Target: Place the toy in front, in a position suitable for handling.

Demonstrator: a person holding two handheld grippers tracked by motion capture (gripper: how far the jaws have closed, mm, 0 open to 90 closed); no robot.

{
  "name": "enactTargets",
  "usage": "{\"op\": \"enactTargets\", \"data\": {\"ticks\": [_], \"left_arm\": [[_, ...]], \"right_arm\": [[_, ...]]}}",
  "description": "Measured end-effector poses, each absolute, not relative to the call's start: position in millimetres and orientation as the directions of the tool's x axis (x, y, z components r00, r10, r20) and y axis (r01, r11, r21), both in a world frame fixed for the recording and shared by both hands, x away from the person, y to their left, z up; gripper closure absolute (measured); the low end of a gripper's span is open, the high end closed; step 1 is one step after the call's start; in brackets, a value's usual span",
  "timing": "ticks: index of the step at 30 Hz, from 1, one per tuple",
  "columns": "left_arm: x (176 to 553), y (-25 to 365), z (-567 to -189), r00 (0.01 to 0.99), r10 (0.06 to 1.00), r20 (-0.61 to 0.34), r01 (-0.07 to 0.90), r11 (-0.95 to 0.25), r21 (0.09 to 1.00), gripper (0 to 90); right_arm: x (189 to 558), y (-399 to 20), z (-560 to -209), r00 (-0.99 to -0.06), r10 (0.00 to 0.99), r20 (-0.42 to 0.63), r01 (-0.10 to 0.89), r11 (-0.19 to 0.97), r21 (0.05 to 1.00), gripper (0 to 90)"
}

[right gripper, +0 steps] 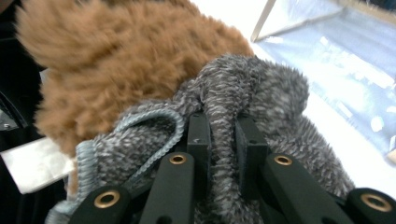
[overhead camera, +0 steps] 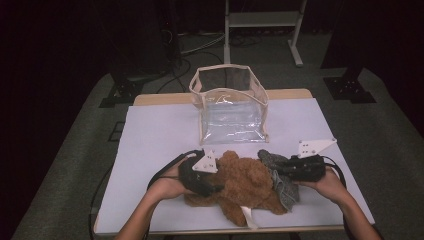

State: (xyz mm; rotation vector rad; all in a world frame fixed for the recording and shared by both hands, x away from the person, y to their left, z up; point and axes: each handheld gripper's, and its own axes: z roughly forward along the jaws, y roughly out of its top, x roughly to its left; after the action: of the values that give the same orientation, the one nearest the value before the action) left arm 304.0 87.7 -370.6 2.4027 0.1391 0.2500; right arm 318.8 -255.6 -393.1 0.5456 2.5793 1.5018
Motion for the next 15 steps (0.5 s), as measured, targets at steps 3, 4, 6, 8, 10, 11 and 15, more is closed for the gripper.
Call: {"op": "enactTargets", "data": {"ticks": [3, 4, 6, 8, 10, 11, 15], "left_arm": [[304, 85, -370, 0.975, 0.168, 0.145, 0.03, -0.746, 0.665, 36.0], [304, 82, -371, 0.975, 0.166, 0.145, 0.029, -0.747, 0.664, 36.0], [306, 78, -371, 0.976, 0.164, 0.145, 0.026, -0.746, 0.665, 36.1], [307, 73, -370, 0.975, 0.163, 0.149, 0.024, -0.75, 0.661, 36.1], [307, 72, -369, 0.975, 0.159, 0.156, 0.019, -0.755, 0.655, 36.0], [306, 73, -368, 0.975, 0.156, 0.158, 0.015, -0.757, 0.653, 35.7], [303, 85, -364, 0.974, 0.169, 0.152, 0.02, -0.729, 0.685, 34.5]], "right_arm": [[316, -252, -379, -0.939, 0.338, 0.06, 0.215, 0.446, 0.869, 78.3], [312, -243, -360, -0.952, 0.304, 0.037, 0.173, 0.433, 0.885, 78.3], [309, -232, -345, -0.963, 0.27, 0.008, 0.131, 0.442, 0.888, 78.2], [306, -215, -333, -0.973, 0.231, -0.022, 0.09, 0.463, 0.882, 78.1], [303, -193, -328, -0.982, 0.18, -0.053, 0.047, 0.509, 0.859, 78.0], [303, -184, -330, -0.984, 0.165, -0.061, 0.039, 0.542, 0.84, 78.0], [311, -177, -352, -0.984, 0.174, -0.051, 0.067, 0.61, 0.79, 78.4]]}}
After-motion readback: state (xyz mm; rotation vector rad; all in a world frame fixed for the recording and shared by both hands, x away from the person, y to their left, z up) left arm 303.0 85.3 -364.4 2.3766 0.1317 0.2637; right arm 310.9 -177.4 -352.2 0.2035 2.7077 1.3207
